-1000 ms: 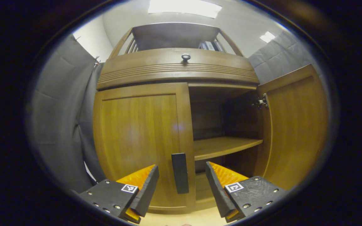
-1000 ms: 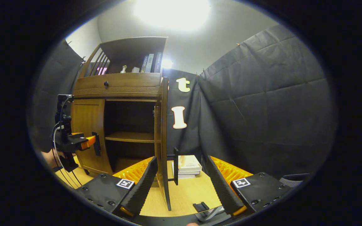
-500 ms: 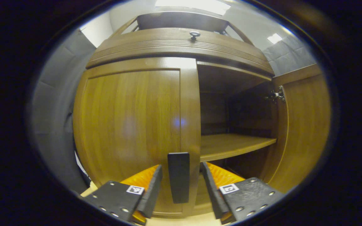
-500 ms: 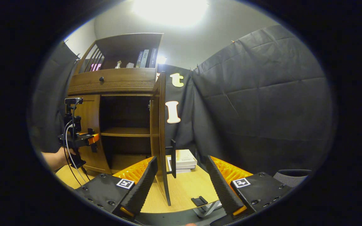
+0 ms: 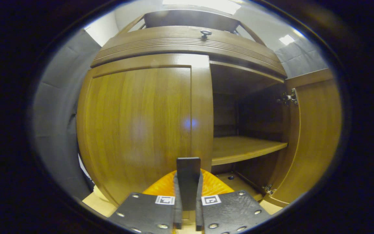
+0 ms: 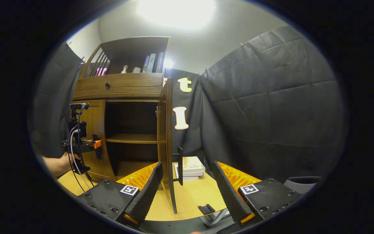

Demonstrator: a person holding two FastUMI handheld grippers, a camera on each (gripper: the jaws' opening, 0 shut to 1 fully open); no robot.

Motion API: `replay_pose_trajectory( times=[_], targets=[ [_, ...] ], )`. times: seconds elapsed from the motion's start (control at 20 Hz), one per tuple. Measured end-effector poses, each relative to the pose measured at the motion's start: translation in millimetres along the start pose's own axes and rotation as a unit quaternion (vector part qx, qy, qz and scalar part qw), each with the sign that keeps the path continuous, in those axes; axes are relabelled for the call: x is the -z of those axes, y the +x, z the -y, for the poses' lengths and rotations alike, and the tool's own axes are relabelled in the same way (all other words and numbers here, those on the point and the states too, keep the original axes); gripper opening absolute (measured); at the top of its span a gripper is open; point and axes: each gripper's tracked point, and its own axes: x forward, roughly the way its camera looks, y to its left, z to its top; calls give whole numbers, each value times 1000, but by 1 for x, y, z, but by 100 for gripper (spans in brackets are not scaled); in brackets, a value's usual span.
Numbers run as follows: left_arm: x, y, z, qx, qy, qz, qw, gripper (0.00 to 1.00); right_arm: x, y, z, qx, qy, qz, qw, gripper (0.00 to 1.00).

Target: Open the right door of the double-door shoe cabinet with the right hand, and open the left door with the left hand.

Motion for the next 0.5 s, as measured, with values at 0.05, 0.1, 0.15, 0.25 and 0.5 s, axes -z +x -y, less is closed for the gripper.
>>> replay_pose_trajectory(
  times=[0.05, 0.1, 0.15, 0.25, 0.5],
  targets=[
    [0, -7, -1, 2, 2, -1, 1000, 17, 0, 0, 0, -3, 1, 0, 1000, 98],
    [-1, -12, -1, 5, 2, -1, 1000, 12, 1, 1, 1, -7, 3, 0, 1000, 98],
    [0, -19, -1, 9, -1, -2, 1000, 17, 1, 3, 1, -10, 5, 0, 1000, 98],
    [-1, -34, -4, 15, -4, -6, 1000, 14, 2, 6, 2, -18, 9, 0, 1000, 98],
    [-1, -74, -15, 2, -1, -11, 1000, 14, -2, 15, -8, -53, 17, 9, 998, 98]
  ],
)
